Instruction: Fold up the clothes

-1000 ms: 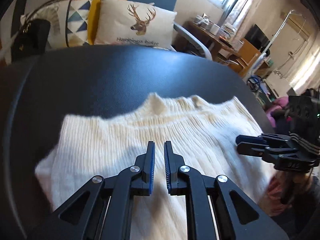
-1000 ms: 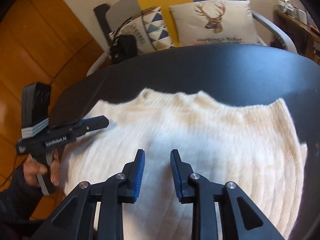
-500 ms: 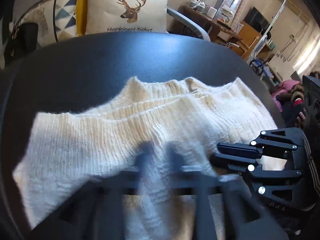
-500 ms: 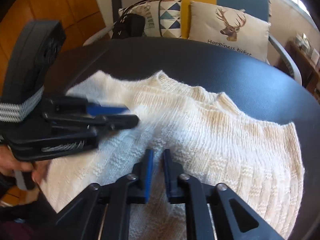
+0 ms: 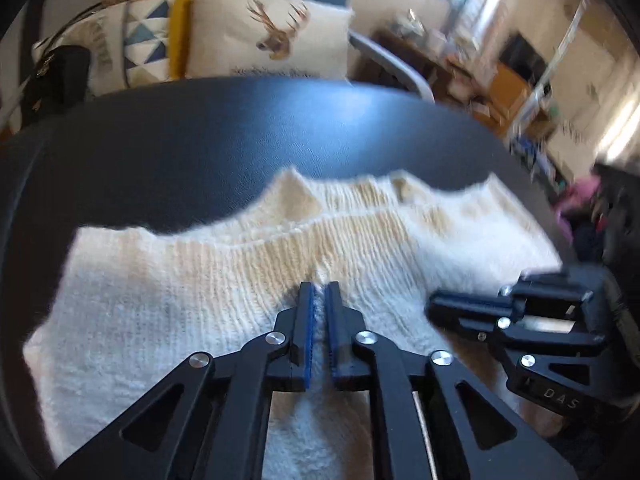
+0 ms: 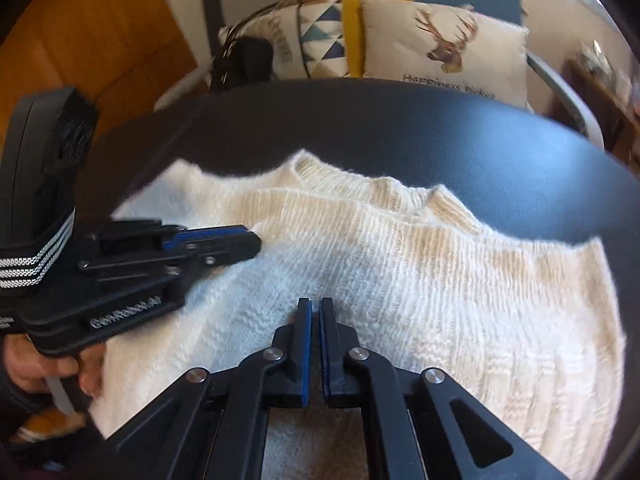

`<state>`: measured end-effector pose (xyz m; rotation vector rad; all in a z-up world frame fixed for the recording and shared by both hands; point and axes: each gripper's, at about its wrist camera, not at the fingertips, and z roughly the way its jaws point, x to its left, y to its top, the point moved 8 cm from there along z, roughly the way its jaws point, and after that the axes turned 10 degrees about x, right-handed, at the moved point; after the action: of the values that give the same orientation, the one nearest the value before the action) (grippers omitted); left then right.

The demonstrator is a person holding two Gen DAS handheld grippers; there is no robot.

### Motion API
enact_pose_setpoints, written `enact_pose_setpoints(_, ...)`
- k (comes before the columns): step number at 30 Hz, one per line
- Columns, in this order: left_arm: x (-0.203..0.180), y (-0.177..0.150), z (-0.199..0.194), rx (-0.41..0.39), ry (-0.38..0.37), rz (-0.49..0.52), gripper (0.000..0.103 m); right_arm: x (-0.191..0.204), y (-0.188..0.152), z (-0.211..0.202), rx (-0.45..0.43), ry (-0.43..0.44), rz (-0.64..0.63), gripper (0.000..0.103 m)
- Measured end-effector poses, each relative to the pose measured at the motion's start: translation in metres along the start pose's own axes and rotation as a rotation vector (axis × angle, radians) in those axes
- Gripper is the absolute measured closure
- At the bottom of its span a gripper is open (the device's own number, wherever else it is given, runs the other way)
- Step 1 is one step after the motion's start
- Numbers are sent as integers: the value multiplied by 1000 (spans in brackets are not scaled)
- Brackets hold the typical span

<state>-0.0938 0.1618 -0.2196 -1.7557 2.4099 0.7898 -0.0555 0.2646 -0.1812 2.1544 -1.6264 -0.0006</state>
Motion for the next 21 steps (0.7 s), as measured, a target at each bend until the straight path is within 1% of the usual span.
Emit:
enact_pose_setpoints(2, 10, -1, -18, -39, -24, -71, 90, -6, -1, -10, -15, 66, 53, 91)
enact_pose_setpoints(3, 14, -2, -28, -60, -28, -86, 90, -8, -3, -18, -30, 92, 70, 83)
enact_pose_setpoints(4, 16, -4, -35, -74, -25, -78, 90, -10, -5, -29, -58, 101, 80, 82)
enact_pose_setpoints(5, 17, -6, -41, -84, -21, -64, 90, -15, -8, -38, -80, 89, 88, 82)
enact_pose_setpoints(7, 22, -10, -35, -56, 42, -33, 89, -29, -14, -51, -108, 72, 119, 79)
enact_pose_setpoints(8, 29, -12, -25, -22, 94, -24, 89, -37, -18, -55, -114, 67, 142, 77)
enact_pose_setpoints(9, 36, -14, -14, 5, 120, -32, 90, -48, -20, -52, -107, 69, 181, 76)
enact_pose_setpoints(11, 46, -13, -11, -27, 85, -60, 90, -69, -25, -46, -92, 72, 258, 78)
enact_pose_setpoints(13, 47, -12, -21, -51, 62, -106, 90, -89, -30, -42, -80, 78, 335, 79)
enact_pose_setpoints(14, 46, -12, -28, -64, 48, -131, 90, -94, -33, -49, -89, 103, 369, 79)
enact_pose_setpoints(16, 35, -22, -45, -98, 27, -114, 90, -100, -39, -68, -133, 142, 395, 77)
enact_pose_setpoints(18, 23, -38, -58, -126, 33, -60, 89, -106, -53, -85, -146, 153, 397, 76)
enact_pose_setpoints(20, 21, -53, -56, -126, 102, -20, 89, -117, -73, -90, -131, 154, 413, 75)
enact_pose_setpoints(21, 24, -58, -50, -119, 122, -12, 89, -128, -81, -86, -130, 145, 443, 75)
